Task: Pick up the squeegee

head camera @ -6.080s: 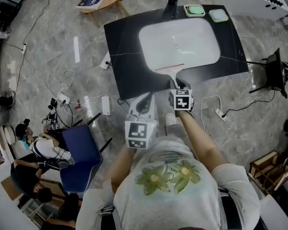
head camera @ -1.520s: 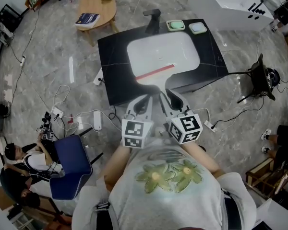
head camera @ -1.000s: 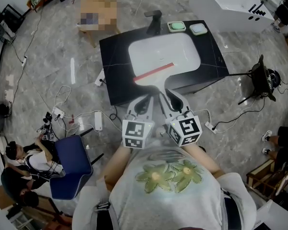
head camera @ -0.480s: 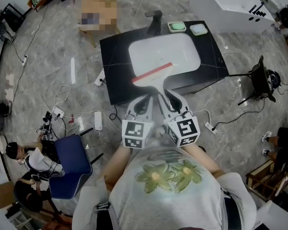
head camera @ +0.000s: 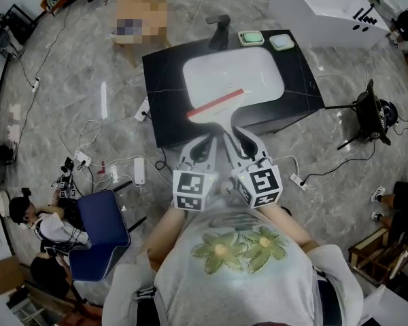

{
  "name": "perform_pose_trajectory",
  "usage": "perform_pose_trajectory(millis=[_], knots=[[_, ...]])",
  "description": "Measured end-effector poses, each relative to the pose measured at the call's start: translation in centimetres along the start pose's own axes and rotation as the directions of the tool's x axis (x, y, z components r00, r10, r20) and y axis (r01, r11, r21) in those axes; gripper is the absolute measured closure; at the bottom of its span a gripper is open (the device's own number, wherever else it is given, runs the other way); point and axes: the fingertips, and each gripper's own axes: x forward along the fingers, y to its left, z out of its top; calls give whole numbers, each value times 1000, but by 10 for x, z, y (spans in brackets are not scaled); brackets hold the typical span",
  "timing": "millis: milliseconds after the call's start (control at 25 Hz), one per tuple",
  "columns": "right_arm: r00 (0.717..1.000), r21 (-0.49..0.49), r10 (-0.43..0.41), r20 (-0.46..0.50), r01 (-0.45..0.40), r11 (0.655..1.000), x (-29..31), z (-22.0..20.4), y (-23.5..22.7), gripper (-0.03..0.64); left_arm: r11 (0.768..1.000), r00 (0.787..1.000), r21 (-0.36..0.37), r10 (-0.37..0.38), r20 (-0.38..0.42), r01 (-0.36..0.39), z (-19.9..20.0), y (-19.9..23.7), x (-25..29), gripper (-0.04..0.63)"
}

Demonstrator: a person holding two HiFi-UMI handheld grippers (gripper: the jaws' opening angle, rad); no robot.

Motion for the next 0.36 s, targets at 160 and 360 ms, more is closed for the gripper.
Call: perform_pose_trajectory(millis=[160,360], knots=[[1000,0,0,0,0,1000,0,-1,2,531,1000,1000,-1,0,0,0,-1,1,-2,586],[1000,1,0,-3,0,1000,0,-1,3,531,1000,1000,-4,-1,0,1,-2,1,-3,586]])
